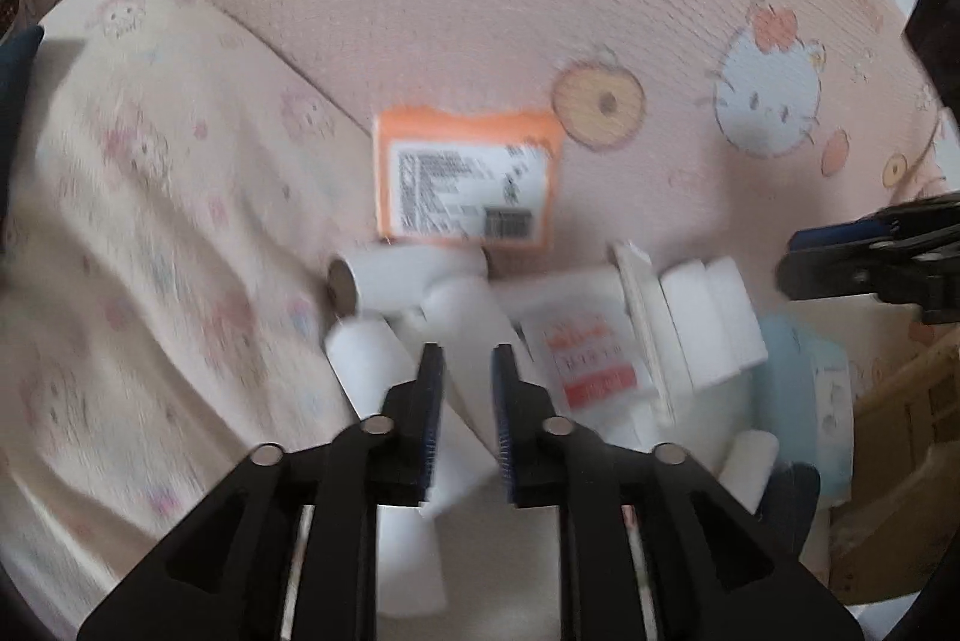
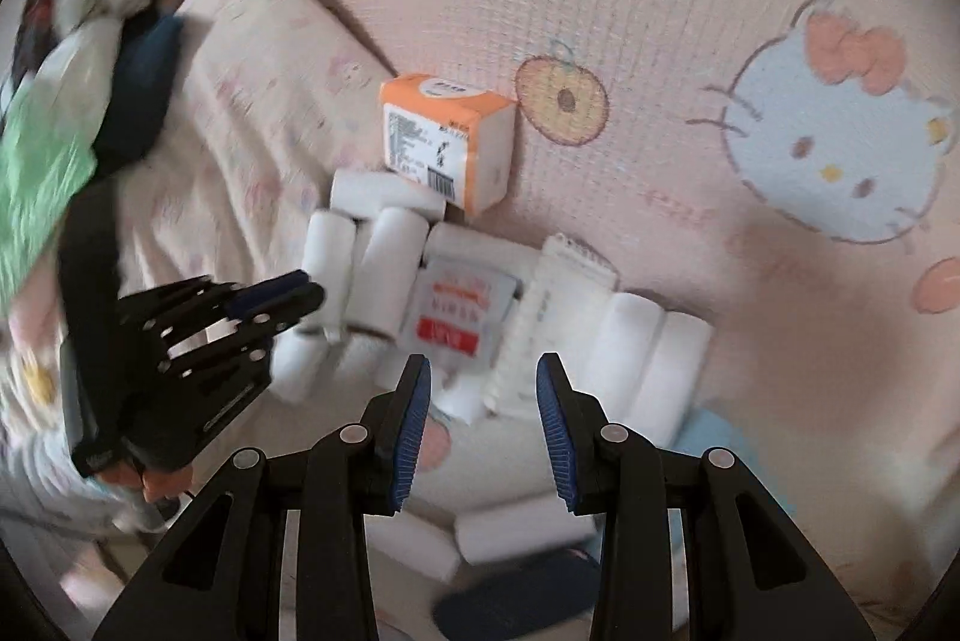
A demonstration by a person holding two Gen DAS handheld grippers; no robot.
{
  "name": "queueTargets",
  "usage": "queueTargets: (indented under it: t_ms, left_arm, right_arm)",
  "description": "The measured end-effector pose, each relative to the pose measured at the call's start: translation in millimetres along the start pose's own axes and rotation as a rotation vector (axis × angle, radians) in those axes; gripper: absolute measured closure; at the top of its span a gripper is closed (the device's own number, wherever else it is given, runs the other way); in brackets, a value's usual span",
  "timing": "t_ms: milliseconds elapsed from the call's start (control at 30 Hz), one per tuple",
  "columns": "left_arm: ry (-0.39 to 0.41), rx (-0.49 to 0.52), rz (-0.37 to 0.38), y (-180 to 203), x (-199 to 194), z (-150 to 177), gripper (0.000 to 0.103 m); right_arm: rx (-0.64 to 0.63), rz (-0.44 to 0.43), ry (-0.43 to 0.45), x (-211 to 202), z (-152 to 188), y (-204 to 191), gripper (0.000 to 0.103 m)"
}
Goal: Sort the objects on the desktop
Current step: 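Move both tools back over the pile of paper tubes, then close both grippers on the orange-and-white tissue pack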
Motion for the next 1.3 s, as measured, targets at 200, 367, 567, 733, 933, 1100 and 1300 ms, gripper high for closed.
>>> queueTargets:
  t_ms: [200,367,567,733,933,1100,1300]
  left_arm:
    - [-0.023,-0.167,0.085,-32.1,15.8,-36.5,0.059]
    - [-0.083,-0.377,0.188,-61.0,38.8,-65.3,0.057]
    - [-0.098,-0.511,0.266,-89.3,60.6,-91.2,0.051]
    - [-0.122,-0.476,0.244,-95.9,72.1,-103.2,0.051]
    - [-0.127,-0.454,0.247,-87.7,82.7,-113.8,0.051]
    - [-0.163,-0.462,0.266,-63.3,103.6,-123.0,0.051]
    - [-0.189,-0.440,0.290,-45.4,112.1,-120.4,0.051]
  right_arm:
    - [0.041,0.029,-0.010,34.1,-32.9,16.3,0.070]
    - [0.030,0.042,0.014,49.6,-57.4,16.8,0.070]
    - [-0.019,0.003,0.061,53.9,-87.5,-0.5,0.070]
    - [0.058,-0.086,0.085,58.9,-115.5,-0.3,0.070]
    - [0.244,-0.143,0.099,76.3,-139.6,25.9,0.070]
    - [0.274,-0.151,0.103,87.0,-143.7,35.5,0.070]
    - [0.325,-0.210,0.108,95.5,-144.6,40.3,0.070]
Point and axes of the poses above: each gripper's, at about its wrist camera, not at the fingertips, and x roughly the way its jaws point, y to its right, z to its underside, the point moved 6 cm from there along x, roughly the way its jaws point
